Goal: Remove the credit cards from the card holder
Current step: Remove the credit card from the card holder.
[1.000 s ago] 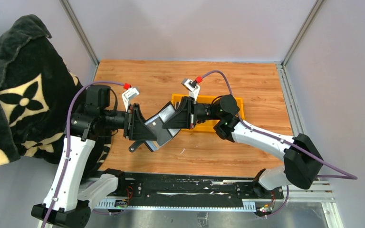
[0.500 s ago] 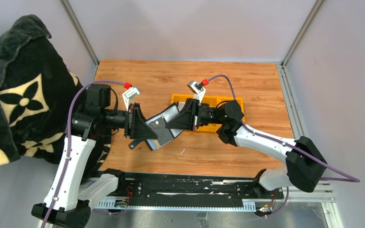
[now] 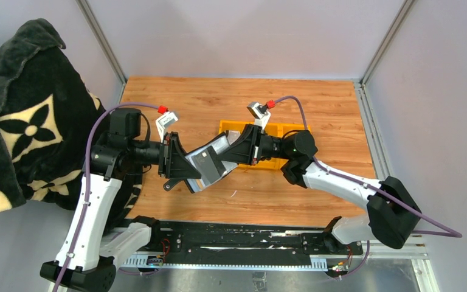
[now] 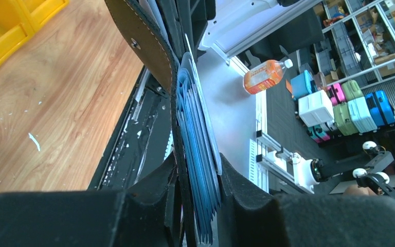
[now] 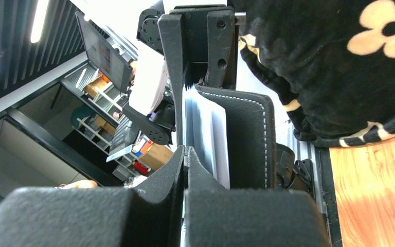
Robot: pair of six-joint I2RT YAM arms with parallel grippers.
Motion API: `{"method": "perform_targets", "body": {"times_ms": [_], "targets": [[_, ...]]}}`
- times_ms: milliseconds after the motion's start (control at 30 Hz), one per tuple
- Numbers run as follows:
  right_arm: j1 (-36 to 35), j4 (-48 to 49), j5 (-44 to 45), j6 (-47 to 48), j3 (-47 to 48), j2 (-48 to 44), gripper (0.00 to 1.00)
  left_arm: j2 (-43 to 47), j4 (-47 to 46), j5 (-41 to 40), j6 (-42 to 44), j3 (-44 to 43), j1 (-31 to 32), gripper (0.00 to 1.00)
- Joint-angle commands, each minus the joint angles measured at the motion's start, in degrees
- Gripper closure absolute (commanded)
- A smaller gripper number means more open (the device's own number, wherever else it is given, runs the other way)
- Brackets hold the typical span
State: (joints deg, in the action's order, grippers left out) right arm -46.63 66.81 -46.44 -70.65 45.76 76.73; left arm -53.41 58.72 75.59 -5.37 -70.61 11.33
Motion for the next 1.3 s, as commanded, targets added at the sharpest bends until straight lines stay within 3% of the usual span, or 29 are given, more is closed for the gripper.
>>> {"method": "perform_targets", "body": {"times_ms": [0,167,267,300,400,500,567,633,733,767,1133,1267], "targets": [[1.83,2.23,1.31,0.49,-1.64,-2.43,1.0,1.27,0.87,3.95,-1.0,-1.55,0.03,0.73],[0.76,0.06,-0.23,2.3,-0.37,-3.05,1.0,0.94,0.87,2.84,-0.87,-1.66,0.05,0.76],[-0.52,-2.06,-1.64,4.03,0.85,-3.06,1.0,0.44,0.94,1.49,-1.04,-2.09,0.01,0.93],[-1.11,-2.2,-2.18,4.26,1.23,-2.81,0.92,0.2,0.96,1.03,-1.09,-2.42,0.05,1.0],[-1.97,-1.53,-3.37,4.0,1.76,-1.77,0.73,-0.43,0.92,-0.63,-1.52,-2.61,0.03,1.0],[-2.47,0.31,-4.3,3.04,2.16,-0.56,0.61,-0.3,0.96,-1.22,-1.34,-2.7,0.02,1.0],[-2.6,0.9,-4.61,2.78,2.66,0.09,0.58,-0.06,0.87,-1.78,-1.06,-2.77,0.05,1.0],[-2.61,0.47,-4.67,2.85,3.34,0.33,0.68,0.15,0.86,-1.82,-1.05,-2.75,0.03,1.0],[-2.19,-0.4,-4.85,2.74,4.1,0.55,0.95,0.16,0.87,-1.86,-1.21,-2.76,0.03,1.0],[-1.69,-0.71,-4.61,2.62,3.97,0.28,1.0,0.15,0.87,-1.78,-1.18,-2.72,0.03,1.0],[9.07,-6.28,-7.11,1.99,0.56,-8.69,1.0,0.21,0.9,-2.98,0.32,-2.61,0.01,1.0],[15.19,-16.2,-8.79,4.96,-0.08,-13.25,1.0,0.46,0.89,-6.52,1.85,-2.2,0.01,1.0]]}}
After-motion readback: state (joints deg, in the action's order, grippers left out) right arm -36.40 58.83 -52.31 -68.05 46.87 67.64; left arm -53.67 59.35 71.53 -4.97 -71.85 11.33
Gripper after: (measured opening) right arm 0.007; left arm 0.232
